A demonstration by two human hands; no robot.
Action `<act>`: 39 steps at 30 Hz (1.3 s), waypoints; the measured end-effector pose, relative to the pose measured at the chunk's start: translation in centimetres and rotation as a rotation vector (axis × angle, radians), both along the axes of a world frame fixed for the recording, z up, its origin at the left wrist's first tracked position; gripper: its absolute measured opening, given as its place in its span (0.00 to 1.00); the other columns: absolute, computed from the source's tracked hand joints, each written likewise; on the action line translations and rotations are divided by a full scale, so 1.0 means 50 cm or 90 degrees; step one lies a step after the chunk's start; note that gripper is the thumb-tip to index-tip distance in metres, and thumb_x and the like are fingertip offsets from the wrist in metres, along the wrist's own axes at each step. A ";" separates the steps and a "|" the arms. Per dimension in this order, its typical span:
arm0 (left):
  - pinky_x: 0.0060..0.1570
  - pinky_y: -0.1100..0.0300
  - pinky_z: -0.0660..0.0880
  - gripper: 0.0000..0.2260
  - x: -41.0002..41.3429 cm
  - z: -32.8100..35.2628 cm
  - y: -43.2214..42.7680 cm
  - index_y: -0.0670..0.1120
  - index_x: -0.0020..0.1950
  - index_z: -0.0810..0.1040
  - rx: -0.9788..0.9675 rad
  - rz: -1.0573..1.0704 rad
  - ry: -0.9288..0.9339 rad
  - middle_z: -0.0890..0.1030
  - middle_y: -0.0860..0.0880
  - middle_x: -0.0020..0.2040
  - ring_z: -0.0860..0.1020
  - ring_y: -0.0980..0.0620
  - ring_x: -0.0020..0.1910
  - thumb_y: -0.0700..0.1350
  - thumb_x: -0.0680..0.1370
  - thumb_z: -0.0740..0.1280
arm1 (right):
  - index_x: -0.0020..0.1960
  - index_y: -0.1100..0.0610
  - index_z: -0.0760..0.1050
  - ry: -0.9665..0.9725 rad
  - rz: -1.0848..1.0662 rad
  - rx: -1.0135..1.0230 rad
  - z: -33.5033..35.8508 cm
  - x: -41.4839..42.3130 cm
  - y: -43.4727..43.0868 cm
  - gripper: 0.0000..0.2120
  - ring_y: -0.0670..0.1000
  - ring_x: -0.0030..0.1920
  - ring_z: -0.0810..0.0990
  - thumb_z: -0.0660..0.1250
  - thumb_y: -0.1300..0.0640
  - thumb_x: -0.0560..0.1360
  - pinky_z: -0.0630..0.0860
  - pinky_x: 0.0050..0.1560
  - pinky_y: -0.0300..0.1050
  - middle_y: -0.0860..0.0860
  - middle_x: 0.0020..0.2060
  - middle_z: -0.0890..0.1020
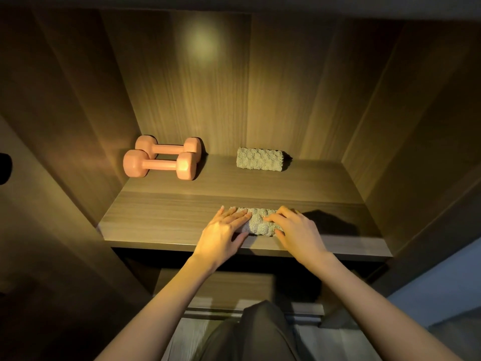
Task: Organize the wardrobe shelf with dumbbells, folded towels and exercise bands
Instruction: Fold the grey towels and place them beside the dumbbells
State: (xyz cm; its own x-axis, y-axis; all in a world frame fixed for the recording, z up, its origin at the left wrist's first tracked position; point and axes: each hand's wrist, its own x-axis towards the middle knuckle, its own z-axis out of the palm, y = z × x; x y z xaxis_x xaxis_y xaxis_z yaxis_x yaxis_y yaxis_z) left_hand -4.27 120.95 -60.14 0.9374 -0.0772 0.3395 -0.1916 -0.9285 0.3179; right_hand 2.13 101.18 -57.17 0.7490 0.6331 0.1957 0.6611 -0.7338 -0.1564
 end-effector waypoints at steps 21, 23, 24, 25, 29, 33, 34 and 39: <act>0.67 0.56 0.67 0.19 0.316 -0.018 0.067 0.54 0.73 0.67 -0.041 0.066 0.033 0.67 0.55 0.73 0.58 0.55 0.75 0.45 0.82 0.60 | 0.68 0.53 0.67 -0.075 -0.100 -0.083 -0.021 0.254 0.102 0.22 0.57 0.62 0.72 0.59 0.67 0.76 0.77 0.46 0.52 0.54 0.61 0.72; 0.67 0.56 0.67 0.18 0.329 -0.019 0.069 0.51 0.71 0.70 -0.090 0.053 0.016 0.69 0.53 0.72 0.60 0.54 0.75 0.44 0.81 0.61 | 0.70 0.53 0.65 -0.072 -0.111 -0.081 -0.026 0.263 0.107 0.23 0.57 0.64 0.71 0.58 0.66 0.77 0.78 0.47 0.51 0.54 0.64 0.71; 0.68 0.57 0.66 0.18 0.333 -0.021 0.070 0.50 0.71 0.71 -0.105 0.049 0.005 0.70 0.52 0.71 0.61 0.53 0.75 0.43 0.81 0.62 | 0.70 0.52 0.64 -0.075 -0.114 -0.081 -0.029 0.267 0.108 0.23 0.56 0.65 0.70 0.58 0.66 0.77 0.77 0.48 0.50 0.53 0.64 0.70; 0.68 0.58 0.66 0.17 0.336 -0.024 0.069 0.50 0.70 0.71 -0.114 0.046 -0.005 0.71 0.51 0.71 0.61 0.53 0.74 0.43 0.81 0.62 | 0.71 0.52 0.64 -0.076 -0.113 -0.080 -0.032 0.270 0.108 0.24 0.55 0.66 0.70 0.58 0.66 0.77 0.77 0.48 0.50 0.53 0.65 0.70; 0.70 0.59 0.63 0.17 0.344 -0.035 0.065 0.50 0.72 0.69 -0.128 0.056 -0.007 0.69 0.52 0.72 0.58 0.52 0.76 0.44 0.82 0.59 | 0.73 0.50 0.63 -0.066 -0.112 -0.061 -0.043 0.283 0.103 0.24 0.54 0.67 0.68 0.56 0.65 0.78 0.76 0.52 0.48 0.51 0.68 0.69; 0.75 0.55 0.50 0.21 0.336 -0.039 0.063 0.49 0.77 0.59 -0.030 0.053 0.023 0.59 0.52 0.77 0.49 0.49 0.78 0.48 0.83 0.55 | 0.75 0.51 0.62 -0.035 -0.103 -0.022 -0.048 0.283 0.105 0.26 0.52 0.71 0.65 0.55 0.66 0.79 0.72 0.61 0.48 0.48 0.73 0.65; 0.75 0.54 0.47 0.23 0.326 -0.042 0.061 0.51 0.78 0.55 -0.012 0.055 0.026 0.54 0.54 0.78 0.45 0.51 0.78 0.51 0.83 0.54 | 0.75 0.51 0.62 -0.027 -0.097 0.002 -0.049 0.280 0.104 0.26 0.51 0.72 0.64 0.55 0.67 0.79 0.70 0.64 0.48 0.48 0.74 0.65; 0.75 0.55 0.38 0.26 0.292 -0.037 0.054 0.52 0.77 0.42 -0.034 0.053 -0.015 0.43 0.56 0.78 0.36 0.56 0.76 0.52 0.83 0.51 | 0.77 0.53 0.56 -0.015 -0.087 0.142 -0.042 0.270 0.088 0.24 0.49 0.77 0.52 0.56 0.58 0.82 0.50 0.76 0.46 0.49 0.76 0.58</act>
State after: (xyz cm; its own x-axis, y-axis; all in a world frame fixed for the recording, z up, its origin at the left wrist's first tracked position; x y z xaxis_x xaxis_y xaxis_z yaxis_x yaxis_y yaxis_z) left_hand 10.35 123.63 -62.00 0.9315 0.0194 0.3633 -0.1226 -0.9235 0.3634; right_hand 15.64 105.56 -59.28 0.8182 0.4656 0.3373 0.5637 -0.7652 -0.3111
